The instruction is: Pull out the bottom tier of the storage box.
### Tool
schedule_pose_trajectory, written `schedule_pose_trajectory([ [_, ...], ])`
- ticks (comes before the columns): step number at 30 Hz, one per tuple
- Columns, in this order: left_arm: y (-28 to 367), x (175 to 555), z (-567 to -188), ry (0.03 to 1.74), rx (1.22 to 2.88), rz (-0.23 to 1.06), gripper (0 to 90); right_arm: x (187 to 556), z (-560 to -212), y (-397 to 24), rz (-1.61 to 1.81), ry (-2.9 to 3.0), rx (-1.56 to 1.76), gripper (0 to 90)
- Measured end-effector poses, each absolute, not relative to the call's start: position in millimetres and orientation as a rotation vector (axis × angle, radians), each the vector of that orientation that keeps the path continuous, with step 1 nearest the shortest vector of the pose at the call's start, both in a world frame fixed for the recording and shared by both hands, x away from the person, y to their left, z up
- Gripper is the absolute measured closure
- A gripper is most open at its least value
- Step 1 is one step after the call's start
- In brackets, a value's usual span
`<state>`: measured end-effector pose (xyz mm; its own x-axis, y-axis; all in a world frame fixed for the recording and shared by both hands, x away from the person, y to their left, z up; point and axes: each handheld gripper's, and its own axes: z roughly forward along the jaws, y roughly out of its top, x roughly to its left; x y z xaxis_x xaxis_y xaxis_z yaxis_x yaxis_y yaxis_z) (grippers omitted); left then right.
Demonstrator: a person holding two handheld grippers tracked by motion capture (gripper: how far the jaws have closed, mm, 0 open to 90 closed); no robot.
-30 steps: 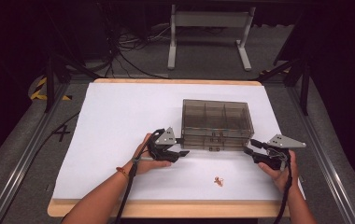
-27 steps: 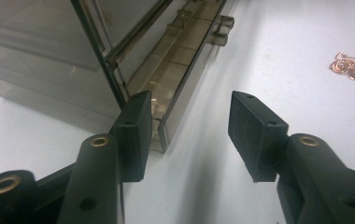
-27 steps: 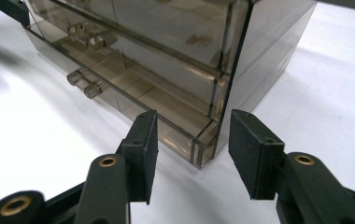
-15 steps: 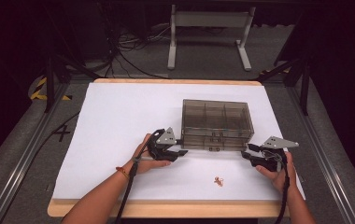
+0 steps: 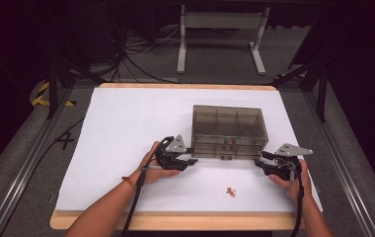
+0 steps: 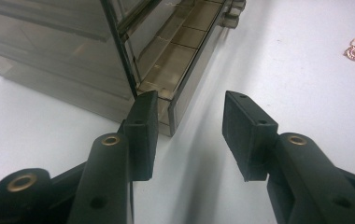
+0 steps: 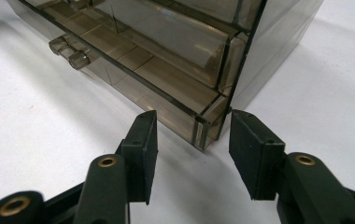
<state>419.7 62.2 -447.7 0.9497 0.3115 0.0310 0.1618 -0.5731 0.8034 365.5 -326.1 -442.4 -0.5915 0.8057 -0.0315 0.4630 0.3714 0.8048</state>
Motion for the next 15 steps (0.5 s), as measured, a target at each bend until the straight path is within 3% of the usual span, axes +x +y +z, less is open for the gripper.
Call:
schedule_pose_trajectory([
  [12, 63.4, 418.7, -447.0, 0.337, 2.2, 0.192, 56.7, 355.9, -437.1, -319.4, 1.088, 2.235, 1.06, 58.5],
  [15, 62.9, 419.3, -446.4, 0.339, 2.194, 0.193, 56.8, 358.1, -437.9, -323.8, 1.122, 2.228, 1.079, 63.7],
])
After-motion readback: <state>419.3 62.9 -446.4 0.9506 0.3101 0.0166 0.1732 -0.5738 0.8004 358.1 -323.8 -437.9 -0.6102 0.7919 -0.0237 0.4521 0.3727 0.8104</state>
